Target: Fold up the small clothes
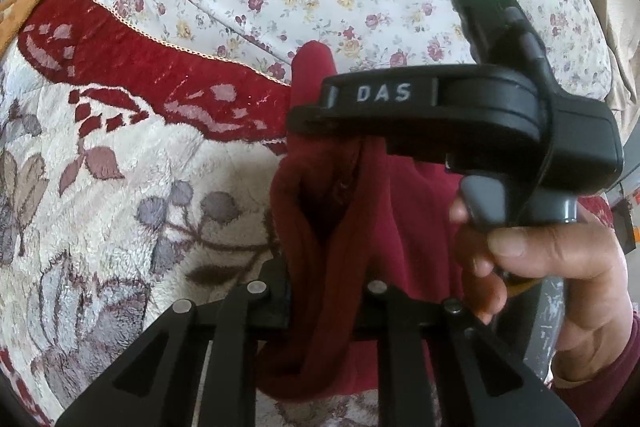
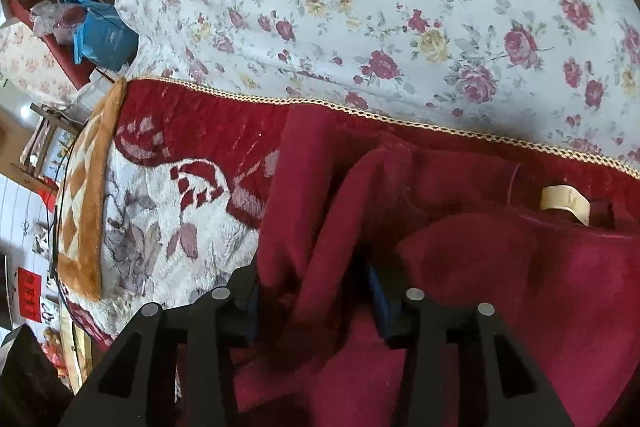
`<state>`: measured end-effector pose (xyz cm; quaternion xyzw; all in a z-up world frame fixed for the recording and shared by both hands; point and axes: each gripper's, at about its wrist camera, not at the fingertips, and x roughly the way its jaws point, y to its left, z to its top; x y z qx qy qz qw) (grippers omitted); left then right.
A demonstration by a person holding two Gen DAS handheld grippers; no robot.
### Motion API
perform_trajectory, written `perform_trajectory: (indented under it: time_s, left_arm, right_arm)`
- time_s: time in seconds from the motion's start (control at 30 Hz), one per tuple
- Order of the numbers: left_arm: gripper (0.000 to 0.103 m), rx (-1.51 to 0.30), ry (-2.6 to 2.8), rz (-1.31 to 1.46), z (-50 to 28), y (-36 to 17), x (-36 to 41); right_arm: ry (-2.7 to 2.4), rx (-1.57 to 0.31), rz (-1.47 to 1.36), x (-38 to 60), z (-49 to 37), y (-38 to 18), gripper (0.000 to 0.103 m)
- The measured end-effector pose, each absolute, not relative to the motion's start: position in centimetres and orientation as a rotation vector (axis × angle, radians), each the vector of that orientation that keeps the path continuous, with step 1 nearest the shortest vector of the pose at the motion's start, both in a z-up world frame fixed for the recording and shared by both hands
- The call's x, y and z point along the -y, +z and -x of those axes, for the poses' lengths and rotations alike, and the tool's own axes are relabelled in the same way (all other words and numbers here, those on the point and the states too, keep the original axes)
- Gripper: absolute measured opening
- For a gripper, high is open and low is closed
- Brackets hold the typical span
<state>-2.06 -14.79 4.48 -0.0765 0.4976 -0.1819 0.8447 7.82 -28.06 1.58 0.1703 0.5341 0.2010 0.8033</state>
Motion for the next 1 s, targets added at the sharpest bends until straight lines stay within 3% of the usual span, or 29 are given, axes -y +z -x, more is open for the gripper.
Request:
perform_trajectory:
  time_s: [0.03,0.07,0.17,0.4,0.6,0.83,1.0]
  left_arm:
    - [0.016,-1.055,-0.386,0.17,2.0,4.4,14.7]
    - [0.016,-1.059,-0.389,0.178,2.0,4.4,14.6]
    - [0.015,-1.065,-0.403,0.208,2.1,4.7,14.3]
    - [0.015,-1.039,-0.476,0.238,4.6,8.0,17.0]
    - [0.015,-1.017,-0.565,0.111,8.0,10.7,24.8]
    - [0.015,-1.049,-0.657,0.019,10.2,9.9,33.3]
    - [0.016,-1.095,-0.685,-0.022,11.1,6.8,37.8]
  right_arm:
    - [0.431,-1.137,-0.349,27.9,-7.7,1.7,0.044]
    - [0.44,-1.131,-0.346,27.7,-7.5,1.9,0.032]
    - [0.437,-1.098,-0.329,27.9,-6.7,2.7,0.028]
    - [0.466,-1.02,-0.395,33.2,-3.6,6.8,0.027]
    - [0.424,-0.979,-0.378,40.3,0.3,9.4,0.025]
    - [0.317,-0.989,-0.429,49.3,3.5,7.3,0.022]
    - [0.197,-1.054,-0.447,53.4,3.8,2.7,0.022]
